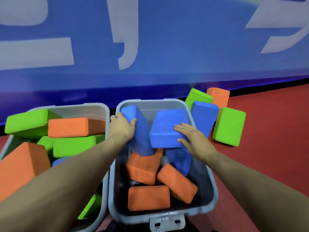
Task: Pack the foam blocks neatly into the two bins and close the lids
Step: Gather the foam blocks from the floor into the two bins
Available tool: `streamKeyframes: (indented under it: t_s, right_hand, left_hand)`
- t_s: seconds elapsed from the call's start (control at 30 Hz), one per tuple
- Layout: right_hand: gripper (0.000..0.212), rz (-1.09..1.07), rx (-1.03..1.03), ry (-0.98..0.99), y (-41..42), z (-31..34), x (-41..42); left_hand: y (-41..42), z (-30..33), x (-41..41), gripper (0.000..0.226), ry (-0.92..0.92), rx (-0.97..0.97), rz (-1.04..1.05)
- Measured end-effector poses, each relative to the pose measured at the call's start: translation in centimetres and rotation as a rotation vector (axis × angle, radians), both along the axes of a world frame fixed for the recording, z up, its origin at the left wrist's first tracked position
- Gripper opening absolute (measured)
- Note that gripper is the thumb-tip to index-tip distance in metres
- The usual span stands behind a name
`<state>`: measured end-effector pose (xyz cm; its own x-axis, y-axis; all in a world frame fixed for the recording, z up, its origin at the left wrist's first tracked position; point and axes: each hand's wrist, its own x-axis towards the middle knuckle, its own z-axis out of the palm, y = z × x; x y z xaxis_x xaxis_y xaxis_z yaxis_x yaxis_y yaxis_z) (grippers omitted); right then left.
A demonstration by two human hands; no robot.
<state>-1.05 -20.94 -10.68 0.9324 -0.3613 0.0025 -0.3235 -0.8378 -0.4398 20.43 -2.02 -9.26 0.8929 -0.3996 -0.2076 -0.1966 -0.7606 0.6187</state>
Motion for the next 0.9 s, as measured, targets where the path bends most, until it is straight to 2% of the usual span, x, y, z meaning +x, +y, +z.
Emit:
streamKeyframes:
  t_s: [0.1,0.2,0.3,0.43,0.63,0.9]
  right_hand:
    - [0.048,0.002,0.000,0.070,-0.4,-1.8,0.7]
    - [0.050,-0.049,-0.056,0.152,0.2,-2.9,1.4]
    - [0.060,-0.183,0.088,0.210,1.0,-4.1,2.2]
    - [0.068,-0.214,0.169,0.288,2.2,-3.6,1.8]
    - [0.062,-0.322,0.241,0.196,3.0,-0.4,-0.2]
    - [0.057,-0.457,0.319,0.040,4.9,4.2,-5.2]
  left_hand:
    - [-0.4,-1.8,0.5,0.058,-0.023,0.019,-0.101]
    - [-0.1,-2.4,1.1,0.053,-0.113,0.027,-0.101]
    - [0.6,-2.2,1.4,0.054,-0.077,0.045,-0.134]
    - [1.3,-2.0,1.2,0.063,-0.027,0.111,-0.309]
    - [1.6,0.3,-1.4,0.064,0.027,0.118,-0.319]
    - [1.2,5.5,-8.7,0.062,0.044,-0.053,-0.401]
